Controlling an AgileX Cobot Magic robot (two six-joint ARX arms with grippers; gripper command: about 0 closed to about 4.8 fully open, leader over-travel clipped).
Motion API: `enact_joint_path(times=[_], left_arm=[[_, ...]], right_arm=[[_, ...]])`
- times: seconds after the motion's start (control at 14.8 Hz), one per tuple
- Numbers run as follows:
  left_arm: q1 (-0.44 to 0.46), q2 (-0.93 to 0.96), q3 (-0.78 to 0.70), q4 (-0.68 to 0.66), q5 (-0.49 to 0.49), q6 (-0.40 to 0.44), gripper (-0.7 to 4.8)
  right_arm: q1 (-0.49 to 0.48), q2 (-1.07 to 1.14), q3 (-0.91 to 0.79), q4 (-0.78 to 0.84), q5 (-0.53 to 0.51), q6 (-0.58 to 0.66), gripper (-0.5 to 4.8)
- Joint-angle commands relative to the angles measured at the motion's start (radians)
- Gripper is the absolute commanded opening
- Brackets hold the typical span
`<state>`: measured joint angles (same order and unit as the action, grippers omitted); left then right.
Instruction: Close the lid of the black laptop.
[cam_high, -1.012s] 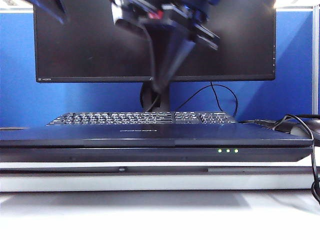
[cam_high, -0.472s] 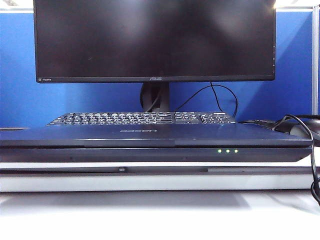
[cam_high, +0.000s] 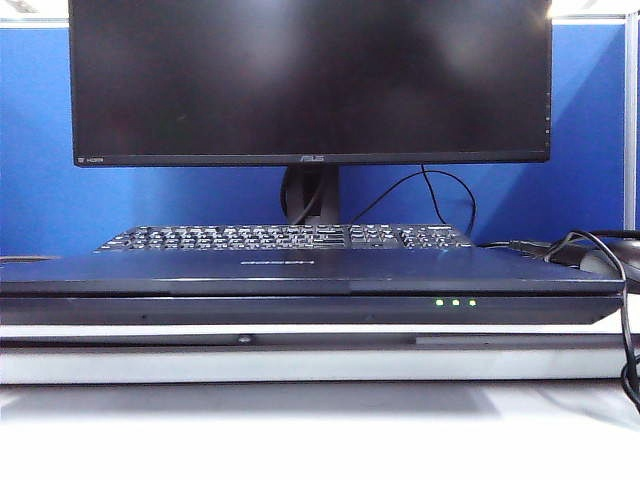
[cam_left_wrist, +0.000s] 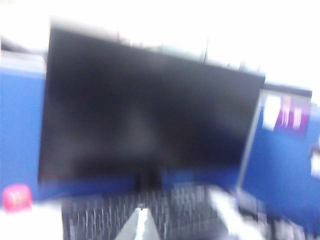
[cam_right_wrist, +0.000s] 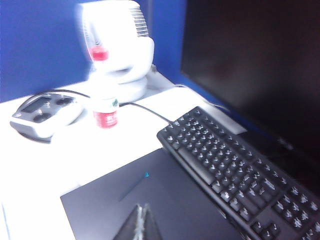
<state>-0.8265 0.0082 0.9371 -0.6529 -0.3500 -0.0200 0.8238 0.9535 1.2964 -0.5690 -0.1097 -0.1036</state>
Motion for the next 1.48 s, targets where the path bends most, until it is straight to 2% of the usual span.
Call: enact_joint_path(times=[0.07, 0.27, 0.47, 0.61, 1.01, 1.15, 1.48], left_arm=[[0.001, -0.004, -0.021, -0.043, 0.066, -0.014, -0.05], [0.001, -0.004, -0.037, -0.064, 0.101, -0.011, -0.05], [0.001, -0.004, -0.088, -0.073, 0.201, -0.047, -0.05], [0.001, -0.004, -0.144, -0.047, 0.258, -0.066, -0.05], [0.001, -0.004, -0.243, -0.040, 0.321, -0.069, -0.05], [0.001, -0.004, -0.244, -0.040, 0.321, -0.066, -0.05], [0.001, -0.004, -0.276, -0.046, 0.375, -0.067, -0.05]], right_arm=[[0.024, -0.124, -0.168, 0.207, -0.004, 0.029, -0.05], [0.037, -0.263, -0.346, 0.368, 0.000, 0.061, -0.05], [0.035, -0.436, -0.522, 0.478, 0.005, 0.121, -0.05], [0.035, -0.524, -0.575, 0.483, 0.024, 0.141, -0.05], [0.035, -0.679, -0.718, 0.461, 0.057, 0.167, -0.05], [0.035, -0.737, -0.792, 0.460, 0.087, 0.210, -0.05], [0.034, -0.951, -1.022, 0.460, 0.077, 0.357, -0.05]])
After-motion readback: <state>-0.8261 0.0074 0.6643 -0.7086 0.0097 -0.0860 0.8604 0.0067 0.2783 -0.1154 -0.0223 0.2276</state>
